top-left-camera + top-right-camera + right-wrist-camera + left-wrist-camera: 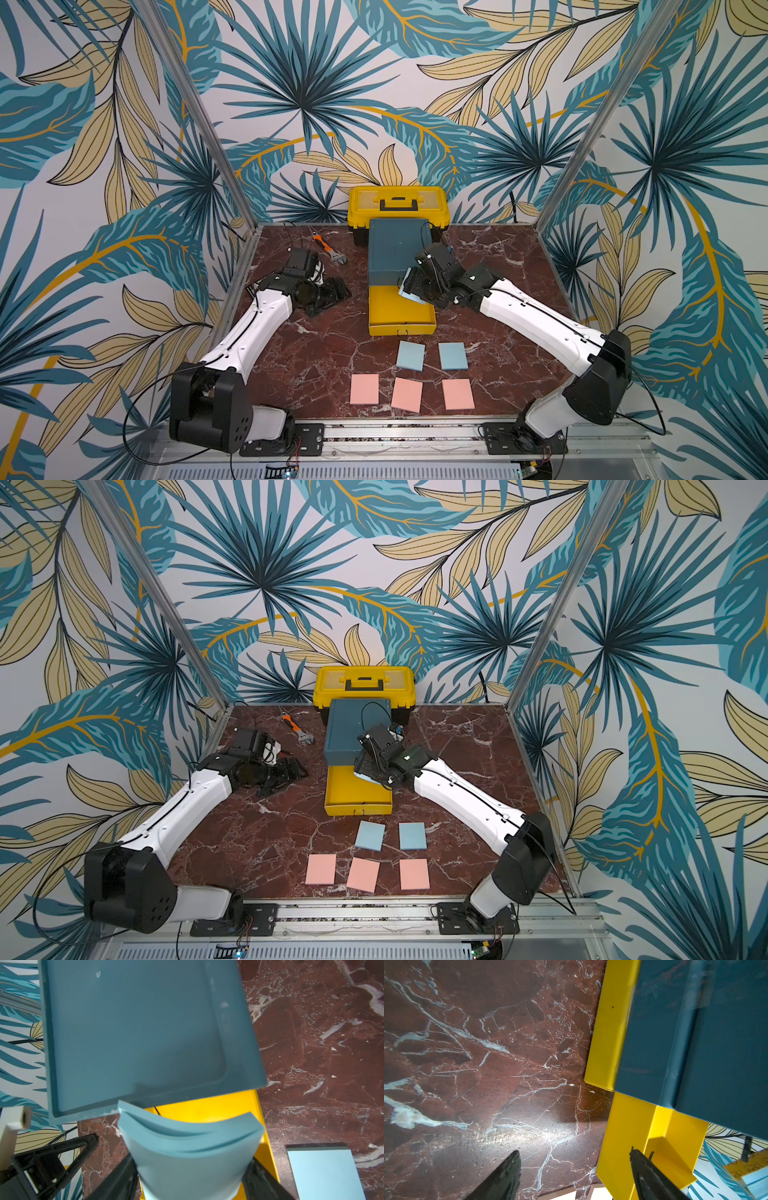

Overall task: Please put the sticky notes in the drawer by color
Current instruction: Place the sticky notes in the drawer.

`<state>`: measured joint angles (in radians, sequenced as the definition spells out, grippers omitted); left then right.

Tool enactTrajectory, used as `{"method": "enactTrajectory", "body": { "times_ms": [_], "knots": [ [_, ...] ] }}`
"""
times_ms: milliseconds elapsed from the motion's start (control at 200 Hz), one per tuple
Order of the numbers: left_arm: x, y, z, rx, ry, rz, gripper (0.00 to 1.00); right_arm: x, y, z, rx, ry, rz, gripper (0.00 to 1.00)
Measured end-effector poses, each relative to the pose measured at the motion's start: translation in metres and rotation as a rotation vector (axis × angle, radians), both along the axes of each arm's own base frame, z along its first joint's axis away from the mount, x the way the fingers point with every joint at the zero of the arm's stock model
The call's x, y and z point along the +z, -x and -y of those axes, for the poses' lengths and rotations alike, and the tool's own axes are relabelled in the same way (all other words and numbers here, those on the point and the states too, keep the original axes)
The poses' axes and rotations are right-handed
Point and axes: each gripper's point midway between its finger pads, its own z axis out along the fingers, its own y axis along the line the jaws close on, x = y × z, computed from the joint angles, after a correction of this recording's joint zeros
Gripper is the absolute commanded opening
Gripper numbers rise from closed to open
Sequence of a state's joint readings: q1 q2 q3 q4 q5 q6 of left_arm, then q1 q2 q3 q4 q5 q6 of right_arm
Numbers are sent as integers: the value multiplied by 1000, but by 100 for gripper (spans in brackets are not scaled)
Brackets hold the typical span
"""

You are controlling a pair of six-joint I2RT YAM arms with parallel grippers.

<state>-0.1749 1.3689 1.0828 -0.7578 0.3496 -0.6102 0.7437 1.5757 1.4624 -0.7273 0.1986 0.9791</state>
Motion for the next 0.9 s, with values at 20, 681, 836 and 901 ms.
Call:
{"method": "enactTrajectory", "body": {
  "times_ms": [20,681,836,901],
  "knots": [
    [0,0,0,1,-1,-1,84,-1,1,-1,3,1,1,75],
    [-6,0,-1,3,-9,-18,84,-46,10,-6,34,85,-47,75],
    [-6,-1,-1,3,-10,-18,84,-52,8,-6,44,116,-40,75],
    [-6,-1,-1,4,-12,-17,84,-52,8,-6,50,129,-37,75]
  ]
}}
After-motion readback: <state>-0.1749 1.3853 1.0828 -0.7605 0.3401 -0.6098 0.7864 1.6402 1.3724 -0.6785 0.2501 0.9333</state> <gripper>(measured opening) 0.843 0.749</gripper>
